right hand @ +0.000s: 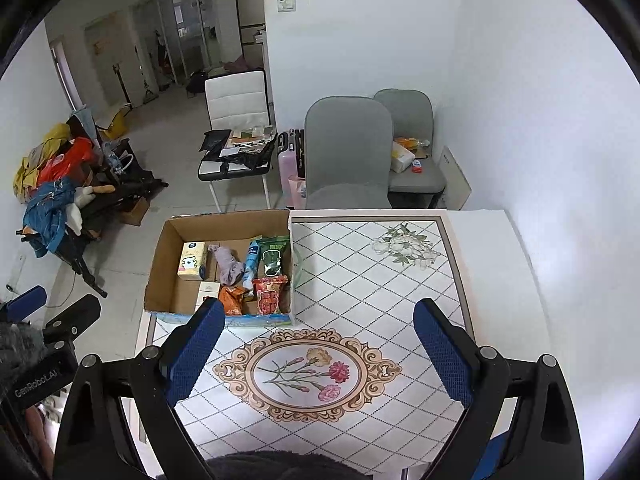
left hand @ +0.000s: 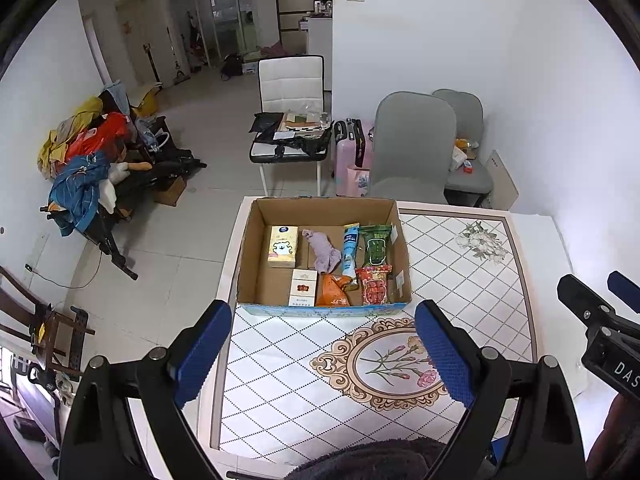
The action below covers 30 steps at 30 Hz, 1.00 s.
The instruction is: Organize soft objects
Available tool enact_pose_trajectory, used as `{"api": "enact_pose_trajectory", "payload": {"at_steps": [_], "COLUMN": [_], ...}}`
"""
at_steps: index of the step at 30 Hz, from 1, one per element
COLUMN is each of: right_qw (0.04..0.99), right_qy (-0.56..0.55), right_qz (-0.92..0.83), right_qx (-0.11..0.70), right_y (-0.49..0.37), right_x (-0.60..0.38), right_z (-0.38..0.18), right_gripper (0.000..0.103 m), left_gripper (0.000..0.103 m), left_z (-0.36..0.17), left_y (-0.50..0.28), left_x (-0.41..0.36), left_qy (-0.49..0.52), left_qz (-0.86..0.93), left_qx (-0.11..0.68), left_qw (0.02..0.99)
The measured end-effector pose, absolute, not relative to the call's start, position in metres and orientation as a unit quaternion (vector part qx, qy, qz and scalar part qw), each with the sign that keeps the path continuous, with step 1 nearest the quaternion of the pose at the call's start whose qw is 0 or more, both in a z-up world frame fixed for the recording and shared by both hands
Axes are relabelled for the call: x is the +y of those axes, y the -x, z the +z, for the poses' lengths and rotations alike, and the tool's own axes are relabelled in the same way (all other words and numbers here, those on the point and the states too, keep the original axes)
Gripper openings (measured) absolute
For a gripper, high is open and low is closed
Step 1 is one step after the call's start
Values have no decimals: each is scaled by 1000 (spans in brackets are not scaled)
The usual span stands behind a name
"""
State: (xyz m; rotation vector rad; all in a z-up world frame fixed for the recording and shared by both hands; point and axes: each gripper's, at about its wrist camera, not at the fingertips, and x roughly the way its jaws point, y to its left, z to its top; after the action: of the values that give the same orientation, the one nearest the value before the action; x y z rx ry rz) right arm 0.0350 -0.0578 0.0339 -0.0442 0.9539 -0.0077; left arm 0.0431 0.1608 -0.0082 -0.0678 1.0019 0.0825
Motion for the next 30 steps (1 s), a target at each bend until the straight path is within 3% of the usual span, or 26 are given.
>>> {"api": "enact_pose_trajectory", "payload": {"at_steps": [30], "right_qw": [890], "right_qy": [21], "right_qz": [-16], "right_qx": [455], "right_y": [-32], "right_x": [-62], "right_z": [37], "right_gripper": [97], "left_gripper": [94], "left_z": [-4], "left_y": [-47], "left_x": [154], "left_qy": [33], "left_qz": [35], "left_qx": [481], "left_qw": [876]}}
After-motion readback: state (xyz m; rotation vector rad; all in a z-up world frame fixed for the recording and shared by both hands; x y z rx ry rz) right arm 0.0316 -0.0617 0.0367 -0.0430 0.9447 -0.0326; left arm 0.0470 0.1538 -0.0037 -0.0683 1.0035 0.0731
